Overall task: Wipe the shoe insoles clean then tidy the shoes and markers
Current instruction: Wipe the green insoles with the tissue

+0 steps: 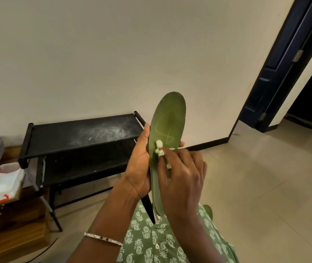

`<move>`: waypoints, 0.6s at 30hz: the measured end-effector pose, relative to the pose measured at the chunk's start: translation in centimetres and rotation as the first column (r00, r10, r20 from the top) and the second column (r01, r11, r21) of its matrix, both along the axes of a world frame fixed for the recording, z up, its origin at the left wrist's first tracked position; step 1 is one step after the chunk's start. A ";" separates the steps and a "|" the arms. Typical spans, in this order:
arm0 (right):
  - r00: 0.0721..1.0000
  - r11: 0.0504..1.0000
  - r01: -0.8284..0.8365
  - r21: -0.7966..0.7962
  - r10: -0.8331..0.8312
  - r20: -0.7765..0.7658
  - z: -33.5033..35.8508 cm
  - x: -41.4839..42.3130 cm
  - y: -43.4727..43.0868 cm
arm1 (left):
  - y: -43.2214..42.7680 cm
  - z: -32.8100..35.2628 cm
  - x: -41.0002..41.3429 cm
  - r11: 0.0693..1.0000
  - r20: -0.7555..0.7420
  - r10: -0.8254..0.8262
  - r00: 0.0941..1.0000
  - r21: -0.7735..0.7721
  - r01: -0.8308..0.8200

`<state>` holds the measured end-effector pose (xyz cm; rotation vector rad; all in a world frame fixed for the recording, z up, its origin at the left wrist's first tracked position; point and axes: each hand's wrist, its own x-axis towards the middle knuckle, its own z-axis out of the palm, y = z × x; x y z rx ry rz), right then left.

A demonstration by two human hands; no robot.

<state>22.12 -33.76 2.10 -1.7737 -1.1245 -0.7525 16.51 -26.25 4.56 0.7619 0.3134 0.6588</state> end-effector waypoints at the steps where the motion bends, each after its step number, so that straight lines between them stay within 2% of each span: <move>1: 0.999 0.999 0.044 0.014 -0.044 0.020 0.4 0.3 0.3 | -0.1 0.0 0.1 1.000 0.008 -0.008 1.000 -0.009 0.008; 4: 0.993 0.994 0.106 0.020 -0.107 0.049 1.0 0.5 1.0 | -0.1 -0.1 0.1 0.999 0.035 -0.025 0.999 -0.035 0.026; 13: 0.998 0.994 0.008 -0.109 -0.001 0.060 -2.3 -1.7 -0.7 | 1.0 -0.7 -0.1 1.000 -0.006 -0.003 1.000 0.016 0.003; 18: 0.995 0.995 0.078 -0.066 -0.074 0.062 -0.6 -0.5 0.4 | 0.6 -0.5 0.1 1.000 0.003 0.008 1.000 -0.002 -0.008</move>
